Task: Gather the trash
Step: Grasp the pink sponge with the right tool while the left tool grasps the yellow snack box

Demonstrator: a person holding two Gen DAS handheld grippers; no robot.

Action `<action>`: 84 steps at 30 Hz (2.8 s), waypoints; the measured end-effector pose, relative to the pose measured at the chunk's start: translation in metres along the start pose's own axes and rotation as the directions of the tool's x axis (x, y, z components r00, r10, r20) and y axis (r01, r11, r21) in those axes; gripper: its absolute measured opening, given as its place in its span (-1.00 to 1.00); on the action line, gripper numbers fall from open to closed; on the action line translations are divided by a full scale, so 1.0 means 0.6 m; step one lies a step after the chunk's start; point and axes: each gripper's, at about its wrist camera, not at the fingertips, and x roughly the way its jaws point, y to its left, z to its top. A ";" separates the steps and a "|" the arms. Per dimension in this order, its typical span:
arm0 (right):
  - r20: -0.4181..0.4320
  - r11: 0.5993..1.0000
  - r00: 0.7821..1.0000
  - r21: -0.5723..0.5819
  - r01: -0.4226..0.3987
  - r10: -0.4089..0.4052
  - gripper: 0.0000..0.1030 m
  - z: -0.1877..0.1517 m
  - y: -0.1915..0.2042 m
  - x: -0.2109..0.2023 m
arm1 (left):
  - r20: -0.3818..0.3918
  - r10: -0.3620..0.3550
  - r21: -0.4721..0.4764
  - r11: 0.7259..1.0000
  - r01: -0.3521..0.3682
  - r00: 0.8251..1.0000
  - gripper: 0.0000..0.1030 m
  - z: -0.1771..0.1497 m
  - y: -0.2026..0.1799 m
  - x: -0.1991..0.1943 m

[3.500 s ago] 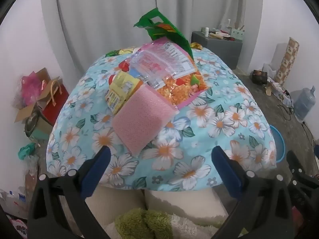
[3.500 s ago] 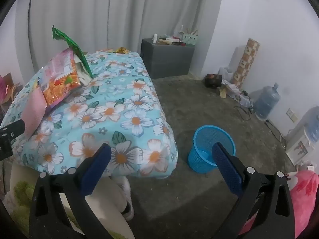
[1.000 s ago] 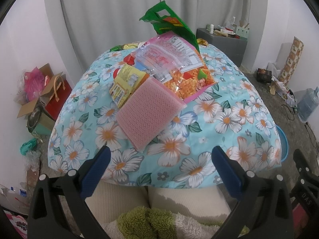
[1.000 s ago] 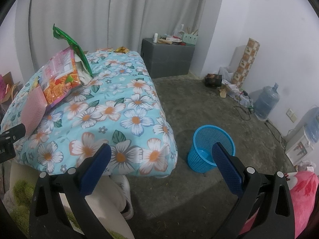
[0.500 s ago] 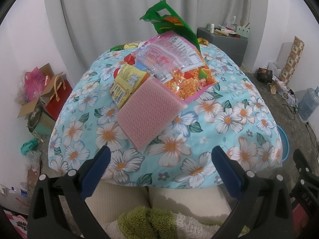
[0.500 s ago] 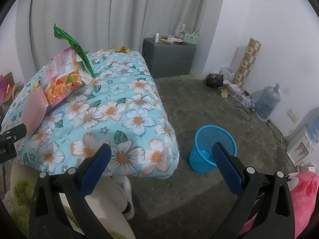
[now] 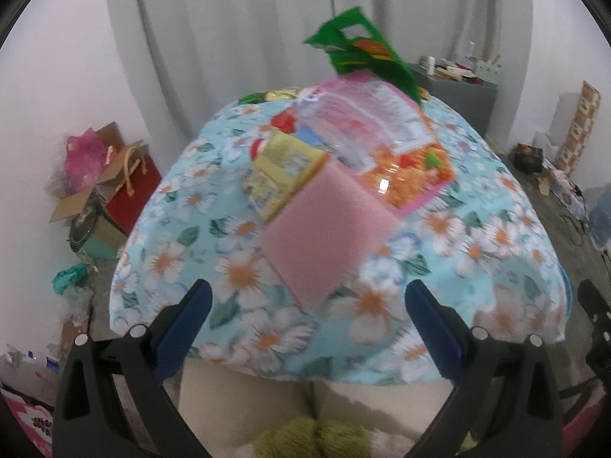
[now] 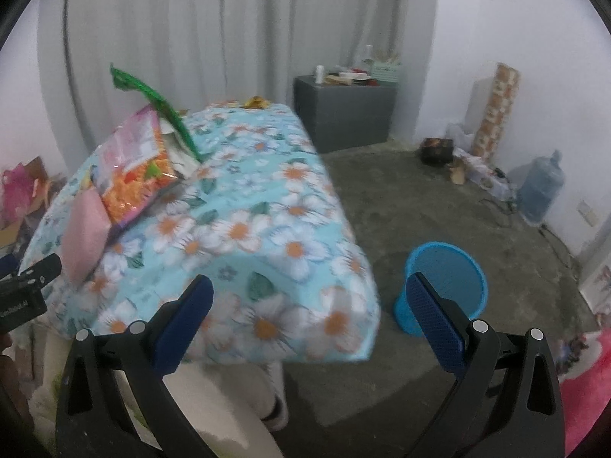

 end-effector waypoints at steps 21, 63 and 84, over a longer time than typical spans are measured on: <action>-0.193 0.925 0.909 -0.009 -0.379 0.370 0.88 0.031 0.150 0.198 | 0.043 -0.406 -0.151 0.901 0.407 0.913 0.92 0.024 0.151 0.112; -0.166 0.484 0.459 0.410 -0.773 0.873 -0.45 0.034 0.063 0.208 | 0.032 -0.412 -0.104 0.905 0.413 0.911 -0.09 0.081 0.144 0.168; -0.152 0.487 0.477 0.479 -0.730 0.866 -0.45 0.012 -0.070 0.188 | 0.160 0.104 0.498 0.850 -0.171 0.982 -0.09 0.051 0.006 0.213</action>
